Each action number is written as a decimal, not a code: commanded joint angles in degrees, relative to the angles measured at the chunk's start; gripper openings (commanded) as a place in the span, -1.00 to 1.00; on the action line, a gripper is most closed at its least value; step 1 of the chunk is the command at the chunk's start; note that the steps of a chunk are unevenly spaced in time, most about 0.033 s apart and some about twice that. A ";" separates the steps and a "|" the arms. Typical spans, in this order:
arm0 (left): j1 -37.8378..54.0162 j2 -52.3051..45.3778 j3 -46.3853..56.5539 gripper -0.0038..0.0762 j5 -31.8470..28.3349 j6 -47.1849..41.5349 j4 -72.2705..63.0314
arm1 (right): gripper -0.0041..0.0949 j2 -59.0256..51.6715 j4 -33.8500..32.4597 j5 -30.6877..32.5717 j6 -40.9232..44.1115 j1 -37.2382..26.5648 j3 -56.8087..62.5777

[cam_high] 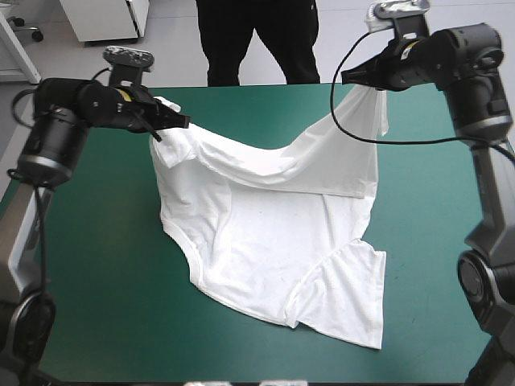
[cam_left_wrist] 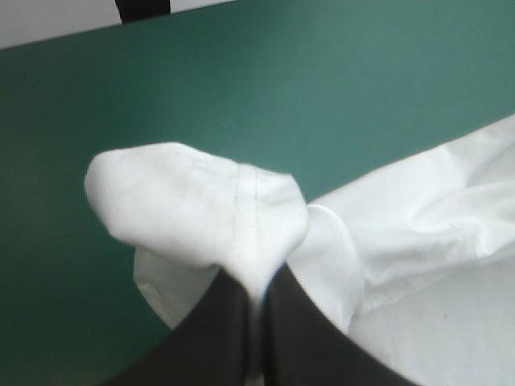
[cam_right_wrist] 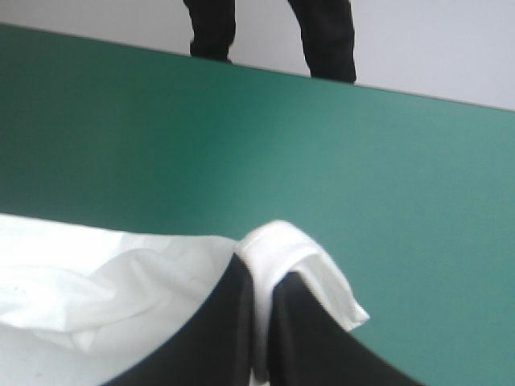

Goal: Fold the cloth

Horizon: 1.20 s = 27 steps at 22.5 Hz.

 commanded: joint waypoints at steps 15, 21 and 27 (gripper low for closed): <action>-0.04 15.28 -1.41 0.53 -2.77 0.78 2.47 | 0.42 16.19 7.33 -3.54 -6.34 -4.28 -1.17; -0.04 8.37 -1.41 0.77 5.47 -3.70 7.71 | 0.54 9.51 13.20 -0.04 -9.49 -8.43 -0.08; -0.17 -5.51 1.85 0.72 13.78 -7.95 7.51 | 0.42 -13.01 14.26 2.34 -11.25 -7.13 25.57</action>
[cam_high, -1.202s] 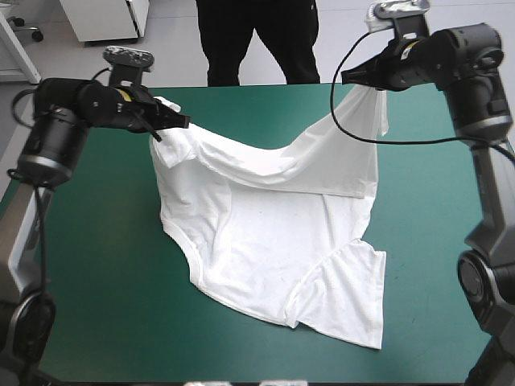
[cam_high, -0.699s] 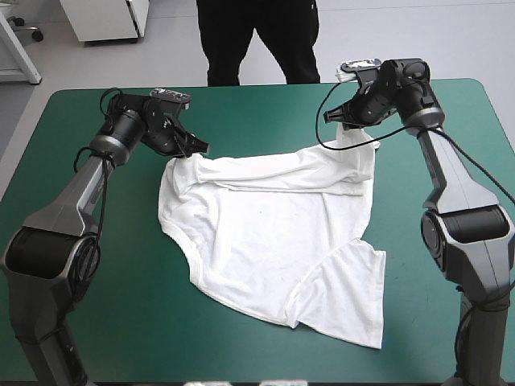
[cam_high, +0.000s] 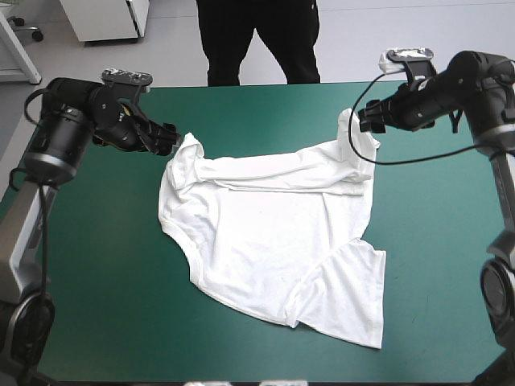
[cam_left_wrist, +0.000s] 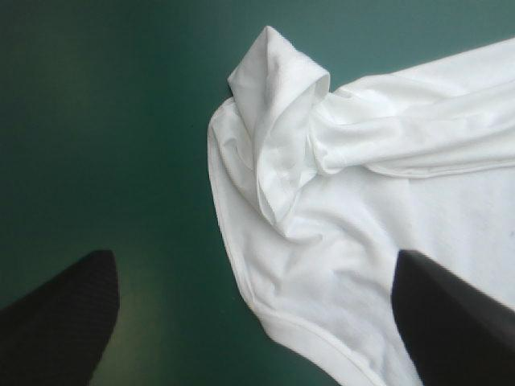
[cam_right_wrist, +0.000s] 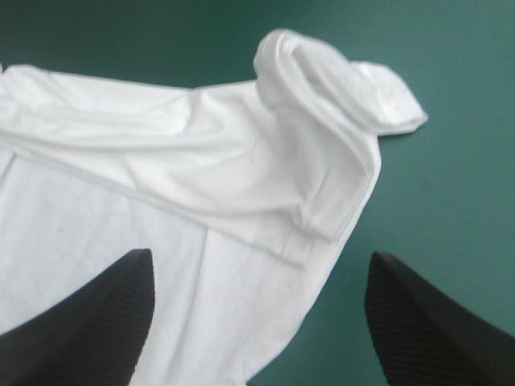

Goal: Fold the cloth

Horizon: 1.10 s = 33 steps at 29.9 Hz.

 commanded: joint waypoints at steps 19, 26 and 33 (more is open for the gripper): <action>-0.17 1.23 24.45 0.72 -8.41 -5.14 -0.27 | 0.42 -37.19 -24.99 0.05 3.88 18.78 35.37; -0.17 9.93 24.35 0.72 -10.06 -5.97 -0.40 | 0.42 -40.32 -27.26 0.14 3.88 18.78 39.01; -0.17 12.92 24.35 0.53 -13.31 -5.63 -4.93 | 0.42 -40.54 -22.08 0.14 -3.86 22.37 39.12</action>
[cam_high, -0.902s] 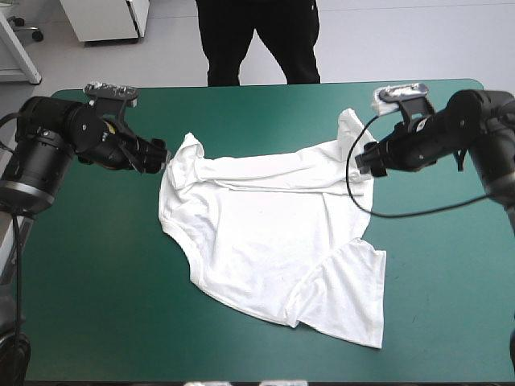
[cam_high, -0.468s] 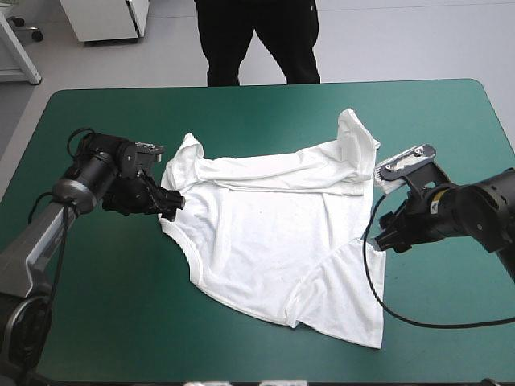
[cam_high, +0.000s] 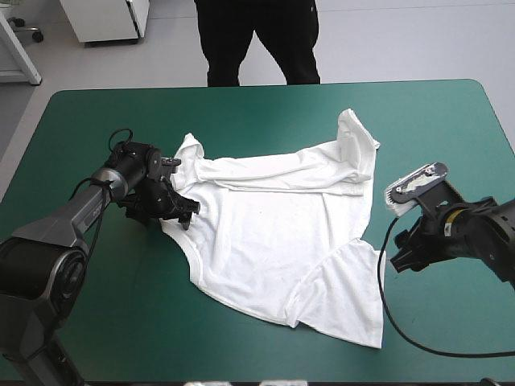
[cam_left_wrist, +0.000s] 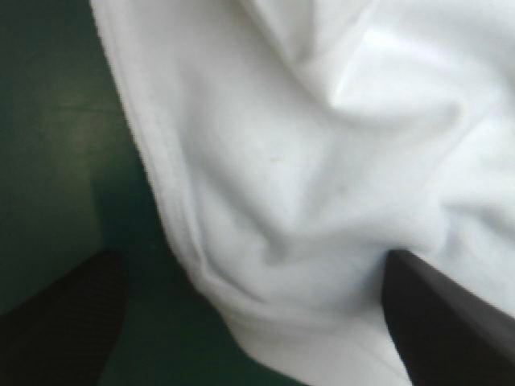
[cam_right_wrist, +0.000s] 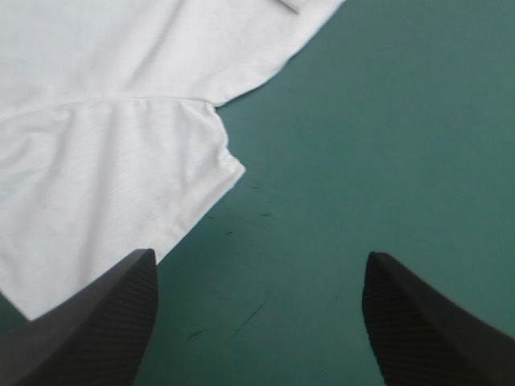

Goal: Fold the cloth

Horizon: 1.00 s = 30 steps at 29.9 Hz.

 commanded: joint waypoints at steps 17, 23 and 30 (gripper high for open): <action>-0.17 4.56 -0.75 -0.93 -3.70 4.53 -5.77 | 0.42 0.08 14.81 -7.86 -22.02 11.11 9.67; -0.17 4.56 -0.75 -0.93 -3.60 5.09 -5.77 | 0.33 1.97 19.72 -11.60 -32.26 12.83 16.29; -0.17 4.56 -0.75 -0.93 -2.98 6.20 -5.77 | 0.33 4.73 18.98 -12.01 -34.17 20.34 21.26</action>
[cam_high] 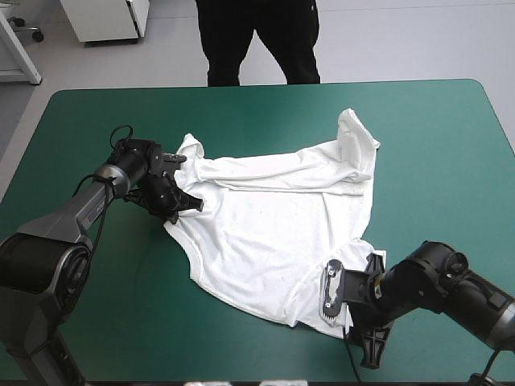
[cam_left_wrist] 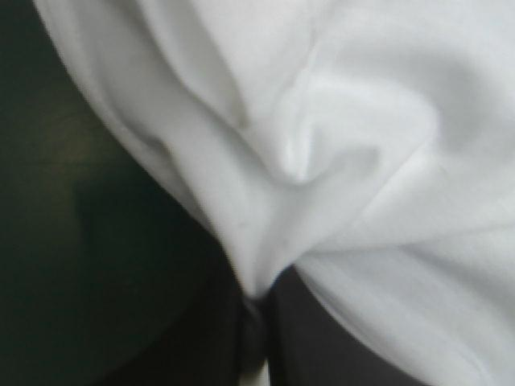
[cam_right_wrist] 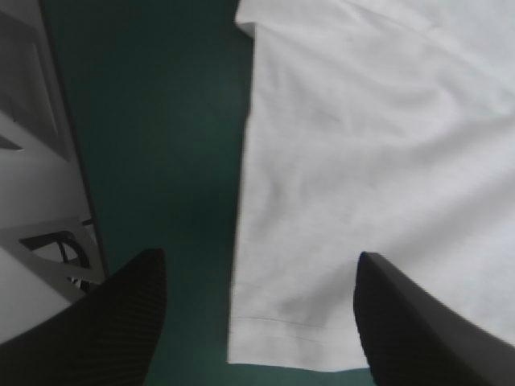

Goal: Fold the cloth

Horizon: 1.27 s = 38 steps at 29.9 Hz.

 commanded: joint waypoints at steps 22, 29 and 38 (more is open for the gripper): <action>-0.28 1.80 0.86 -0.93 -3.11 1.01 -3.59 | -0.71 21.08 -7.80 -17.34 10.21 9.61 6.45; -0.28 1.66 0.86 -0.93 -4.02 2.13 -3.72 | -0.95 26.81 -8.14 -21.67 16.68 9.50 6.45; -0.28 -12.24 0.86 -0.93 -2.50 3.96 -5.00 | -0.95 18.36 -24.47 -16.02 37.13 6.11 -1.57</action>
